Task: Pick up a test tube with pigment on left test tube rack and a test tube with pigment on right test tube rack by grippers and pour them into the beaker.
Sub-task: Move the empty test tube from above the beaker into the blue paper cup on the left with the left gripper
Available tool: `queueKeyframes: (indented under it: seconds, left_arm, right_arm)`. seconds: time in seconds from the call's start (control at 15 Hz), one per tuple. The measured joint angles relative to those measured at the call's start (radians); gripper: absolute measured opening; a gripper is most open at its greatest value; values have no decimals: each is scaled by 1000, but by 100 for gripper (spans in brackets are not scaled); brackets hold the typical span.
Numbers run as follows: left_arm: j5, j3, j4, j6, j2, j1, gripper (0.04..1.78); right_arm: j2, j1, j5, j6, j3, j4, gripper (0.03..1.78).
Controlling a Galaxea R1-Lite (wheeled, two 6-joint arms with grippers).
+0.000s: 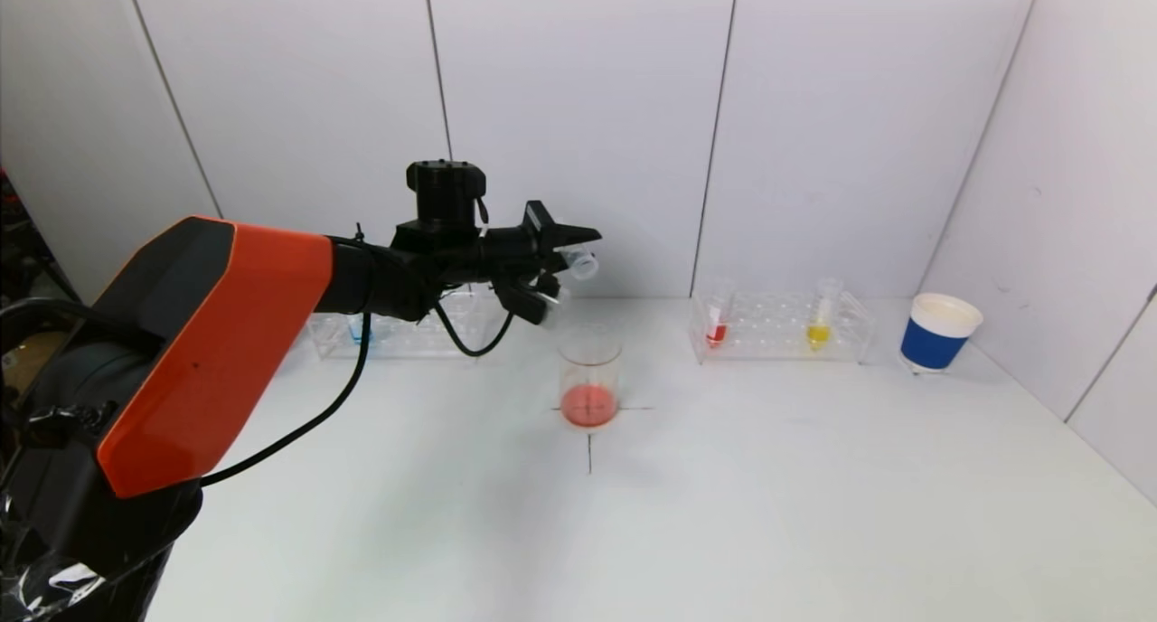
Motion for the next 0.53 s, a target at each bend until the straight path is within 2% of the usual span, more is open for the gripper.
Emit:
queueKeyframes:
  seconds: [0.33, 0.53]
  left_arm:
    - [89, -32, -5, -239, -9, 8, 50]
    - [161, -32, -1, -495, -39, 9, 50]
  right_arm:
    - [0, 0, 0, 0, 0, 0, 177]
    - [0, 0, 0, 0, 0, 0, 177]
